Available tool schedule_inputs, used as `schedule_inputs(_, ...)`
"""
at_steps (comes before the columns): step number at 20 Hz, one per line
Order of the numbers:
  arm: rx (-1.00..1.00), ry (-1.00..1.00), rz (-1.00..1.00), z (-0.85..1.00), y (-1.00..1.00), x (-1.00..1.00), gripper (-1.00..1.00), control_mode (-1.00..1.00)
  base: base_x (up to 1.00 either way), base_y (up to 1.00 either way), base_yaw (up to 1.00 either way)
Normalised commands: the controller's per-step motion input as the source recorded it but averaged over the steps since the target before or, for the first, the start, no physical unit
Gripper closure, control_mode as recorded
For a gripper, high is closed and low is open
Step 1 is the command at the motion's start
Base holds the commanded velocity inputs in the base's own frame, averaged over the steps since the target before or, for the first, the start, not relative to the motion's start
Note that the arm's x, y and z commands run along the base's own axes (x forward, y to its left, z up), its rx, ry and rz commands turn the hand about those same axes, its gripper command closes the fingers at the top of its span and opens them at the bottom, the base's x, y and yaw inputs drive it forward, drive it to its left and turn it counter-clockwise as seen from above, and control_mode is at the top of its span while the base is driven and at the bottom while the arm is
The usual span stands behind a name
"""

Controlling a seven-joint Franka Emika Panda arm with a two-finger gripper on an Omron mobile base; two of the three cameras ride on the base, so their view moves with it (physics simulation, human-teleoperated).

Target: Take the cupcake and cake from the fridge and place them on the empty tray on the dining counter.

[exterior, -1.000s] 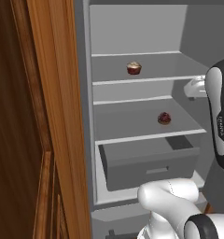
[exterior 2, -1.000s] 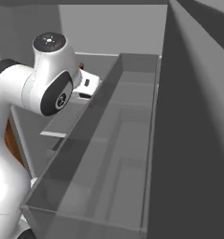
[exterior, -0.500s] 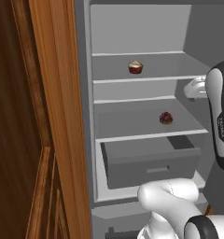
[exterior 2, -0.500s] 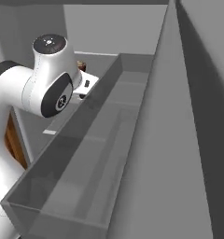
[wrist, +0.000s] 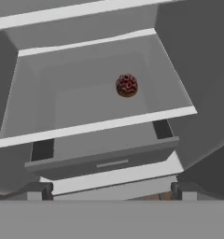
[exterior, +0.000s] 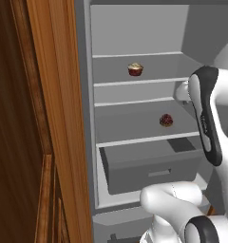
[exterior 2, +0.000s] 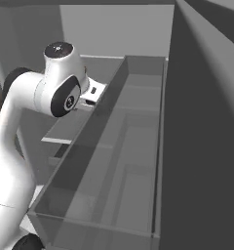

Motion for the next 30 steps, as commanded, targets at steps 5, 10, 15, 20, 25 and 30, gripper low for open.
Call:
schedule_inputs(5, 0.0, 0.1, -0.01, -0.61, -0.22, 0.19, -1.0, -1.0, 0.0, 0.0, 0.0)
schedule_inputs(10, 0.0, 0.05, 0.0, -0.52, -0.28, 0.22, -1.0, -1.0, 0.0, 0.0, 0.0)
schedule_inputs(15, 0.0, 0.03, 0.0, -0.51, -0.15, 0.4, -1.0, -1.0, 0.0, 0.0, 0.0)
schedule_inputs(20, 0.0, 0.05, 0.0, -0.47, -0.13, 0.49, -1.0, -1.0, 0.0, 0.0, 0.0)
schedule_inputs(25, 0.0, 0.02, 0.0, -0.41, 0.0, 0.49, -1.0, -1.0, 0.0, 0.0, 0.0)
schedule_inputs(30, 0.0, 0.04, 0.0, -0.39, -0.01, 0.47, -1.0, -1.0, 0.0, 0.0, 0.0)
